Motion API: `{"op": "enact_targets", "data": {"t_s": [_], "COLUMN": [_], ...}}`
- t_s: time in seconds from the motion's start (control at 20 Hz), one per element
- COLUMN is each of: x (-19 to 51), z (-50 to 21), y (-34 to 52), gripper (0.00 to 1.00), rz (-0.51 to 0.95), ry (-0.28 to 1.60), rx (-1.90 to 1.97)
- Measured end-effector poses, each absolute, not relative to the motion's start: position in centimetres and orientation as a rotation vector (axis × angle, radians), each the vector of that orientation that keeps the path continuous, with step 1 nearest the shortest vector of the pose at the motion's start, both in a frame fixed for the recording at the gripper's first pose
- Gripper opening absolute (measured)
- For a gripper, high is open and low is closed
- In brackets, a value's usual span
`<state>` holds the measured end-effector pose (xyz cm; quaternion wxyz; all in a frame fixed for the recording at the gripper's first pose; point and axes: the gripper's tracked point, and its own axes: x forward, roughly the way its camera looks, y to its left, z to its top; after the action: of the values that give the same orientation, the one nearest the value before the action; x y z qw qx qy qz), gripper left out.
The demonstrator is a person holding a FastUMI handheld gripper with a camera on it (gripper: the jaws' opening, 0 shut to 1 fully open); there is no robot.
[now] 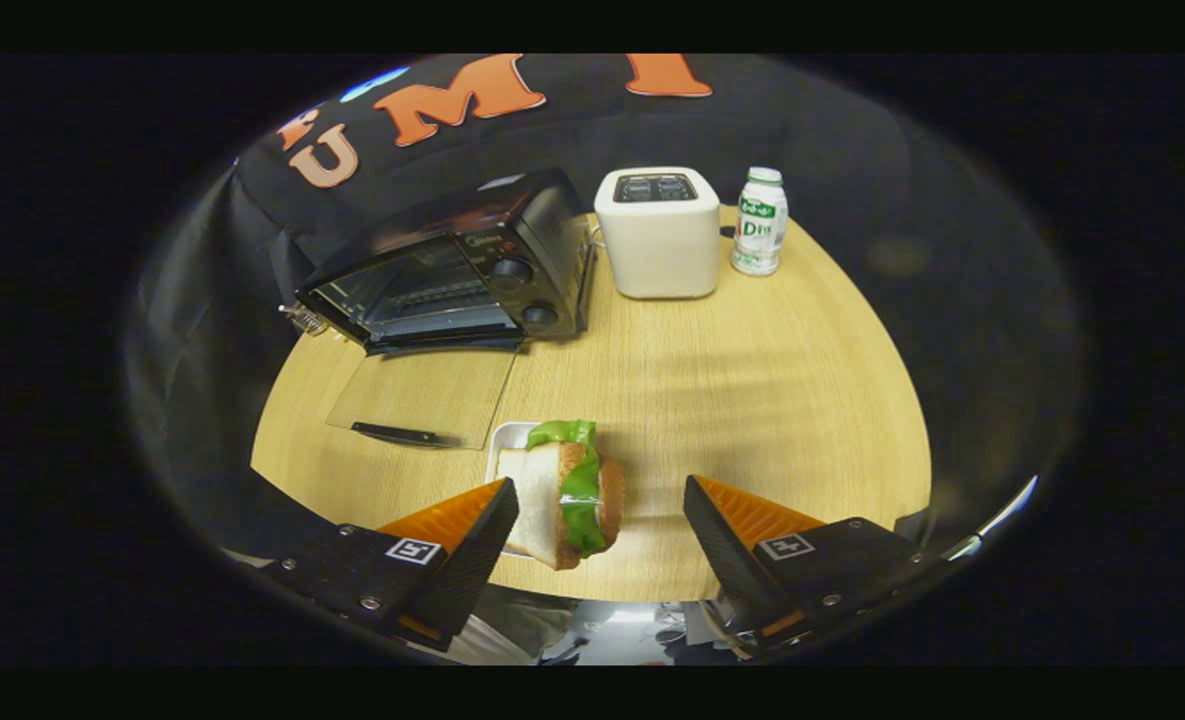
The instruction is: Open the toaster oven, put the food inside, and close the toaster oven door.
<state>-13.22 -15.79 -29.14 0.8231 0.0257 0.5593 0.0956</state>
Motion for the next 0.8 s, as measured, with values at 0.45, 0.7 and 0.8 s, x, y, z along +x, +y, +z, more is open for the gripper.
{"op": "enact_targets", "data": {"t_s": [0.45,0.7,0.8], "x": [-14.5,-14.6,-14.4], "z": [-33.8,-33.5,-32.8], "y": [-13.9,-13.0,-12.4], "gripper": [0.87,0.56,0.44], "rz": [0.3,0.342,0.338], "ry": [1.381,1.402,1.389], "rx": [0.188,0.21,0.251]}}
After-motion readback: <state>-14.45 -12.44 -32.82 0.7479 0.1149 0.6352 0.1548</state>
